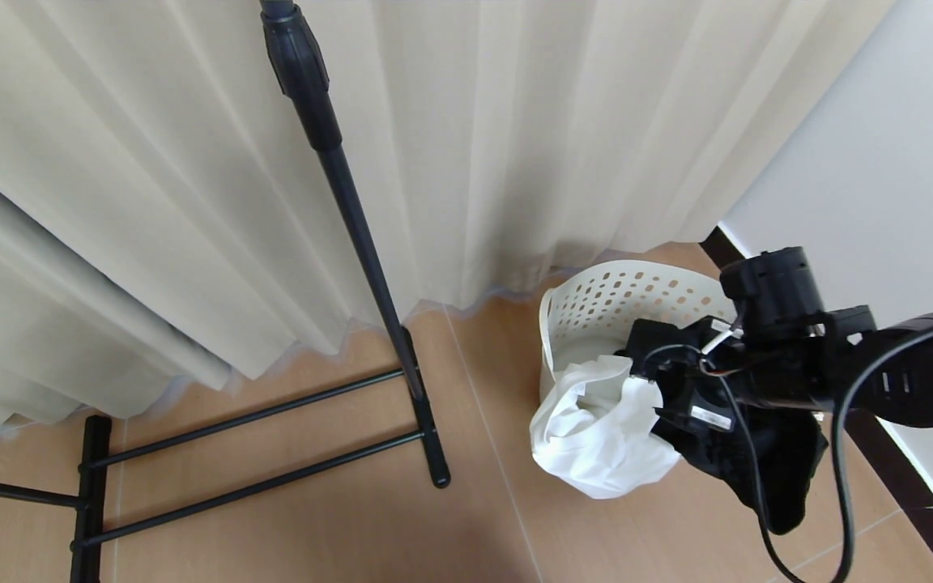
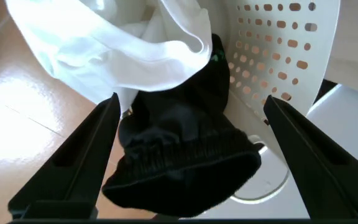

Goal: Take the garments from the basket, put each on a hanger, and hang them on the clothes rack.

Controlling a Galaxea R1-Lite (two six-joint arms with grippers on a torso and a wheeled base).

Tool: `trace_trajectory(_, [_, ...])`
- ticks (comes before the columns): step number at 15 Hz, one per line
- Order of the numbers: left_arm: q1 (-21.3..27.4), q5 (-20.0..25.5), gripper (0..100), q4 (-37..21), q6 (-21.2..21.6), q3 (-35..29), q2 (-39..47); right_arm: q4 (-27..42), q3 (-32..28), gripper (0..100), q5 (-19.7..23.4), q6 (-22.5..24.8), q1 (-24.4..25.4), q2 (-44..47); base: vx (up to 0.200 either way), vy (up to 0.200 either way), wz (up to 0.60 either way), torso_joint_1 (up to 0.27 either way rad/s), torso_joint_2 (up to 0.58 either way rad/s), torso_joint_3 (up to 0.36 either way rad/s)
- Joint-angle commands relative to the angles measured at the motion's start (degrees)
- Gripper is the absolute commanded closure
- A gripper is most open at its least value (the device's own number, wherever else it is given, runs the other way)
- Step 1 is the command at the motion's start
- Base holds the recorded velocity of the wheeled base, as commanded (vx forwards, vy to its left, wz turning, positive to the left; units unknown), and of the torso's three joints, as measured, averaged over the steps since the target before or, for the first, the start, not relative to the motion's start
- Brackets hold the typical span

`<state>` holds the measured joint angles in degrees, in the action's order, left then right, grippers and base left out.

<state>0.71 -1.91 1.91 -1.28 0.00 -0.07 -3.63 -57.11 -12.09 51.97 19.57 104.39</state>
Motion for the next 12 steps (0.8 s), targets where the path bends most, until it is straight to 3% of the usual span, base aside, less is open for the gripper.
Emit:
trace_trajectory(1, [0.0, 0.0, 0, 0.0, 0.0, 0.0, 0.1, 0.1, -7.0, 0, -0.9, 0.9, -0.1, 10.8, 0.000, 0.000, 0.00, 0.000, 0.00, 0.000])
trace_trajectory(6, [0.0, 0.0, 0, 0.0, 0.0, 0.0, 0.1, 0.2, -16.5, 0, -1.1, 0.9, -2.4, 20.8, 0.000, 0.000, 0.00, 0.000, 0.00, 0.000])
trace_trajectory(12, [0.0, 0.0, 0, 0.0, 0.0, 0.0, 0.1, -0.1, -22.7, 0, -0.9, 0.5, -3.6, 26.1, 0.000, 0.000, 0.00, 0.000, 0.00, 0.000])
